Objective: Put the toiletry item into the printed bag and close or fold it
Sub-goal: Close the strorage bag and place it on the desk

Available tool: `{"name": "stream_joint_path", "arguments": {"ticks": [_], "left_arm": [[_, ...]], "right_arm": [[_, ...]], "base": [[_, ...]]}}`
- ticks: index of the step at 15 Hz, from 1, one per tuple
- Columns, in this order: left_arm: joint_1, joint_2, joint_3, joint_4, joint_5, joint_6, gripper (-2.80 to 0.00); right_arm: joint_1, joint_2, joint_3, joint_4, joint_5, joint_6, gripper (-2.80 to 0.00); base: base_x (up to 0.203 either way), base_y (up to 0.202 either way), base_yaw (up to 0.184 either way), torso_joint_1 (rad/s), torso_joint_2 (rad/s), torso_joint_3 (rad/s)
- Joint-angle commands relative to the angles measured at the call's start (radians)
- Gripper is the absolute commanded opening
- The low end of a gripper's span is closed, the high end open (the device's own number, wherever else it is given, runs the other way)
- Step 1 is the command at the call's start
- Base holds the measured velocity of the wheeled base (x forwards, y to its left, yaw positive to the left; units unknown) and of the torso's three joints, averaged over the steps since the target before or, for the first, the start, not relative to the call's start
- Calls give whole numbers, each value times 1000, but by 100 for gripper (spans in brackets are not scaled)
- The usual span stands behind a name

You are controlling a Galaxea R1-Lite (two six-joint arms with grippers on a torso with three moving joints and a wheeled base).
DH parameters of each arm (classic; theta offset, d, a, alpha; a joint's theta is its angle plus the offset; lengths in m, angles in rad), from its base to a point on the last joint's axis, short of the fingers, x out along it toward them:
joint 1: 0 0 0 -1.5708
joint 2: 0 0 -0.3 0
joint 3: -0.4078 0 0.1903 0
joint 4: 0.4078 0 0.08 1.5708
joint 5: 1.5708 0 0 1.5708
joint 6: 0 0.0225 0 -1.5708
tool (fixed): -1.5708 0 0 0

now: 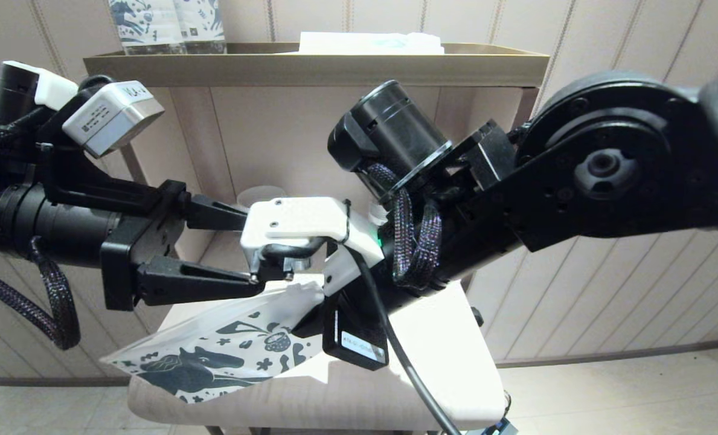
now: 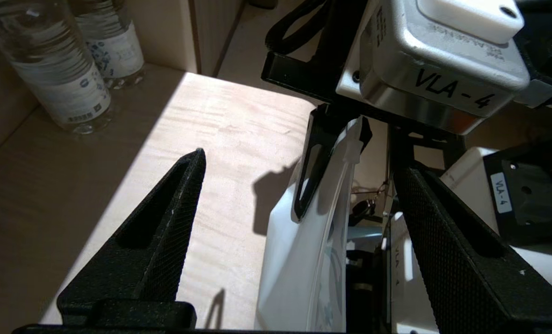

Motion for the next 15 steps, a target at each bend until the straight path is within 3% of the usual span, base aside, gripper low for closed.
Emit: {"name": "stream_joint_path", "arguments": {"ticks": [1,15], "left_arm": [[-1,36,-14,1,-2,-5,0],[-8,87,-30,-30,4,-30,0]], "right_arm": [[-2,2,0,-10,2,13,-280],[-11,24,0,-78,7,34,-280]], "base": [[0,0,0,0,0,0],[0,0,0,0,0,0]]}}
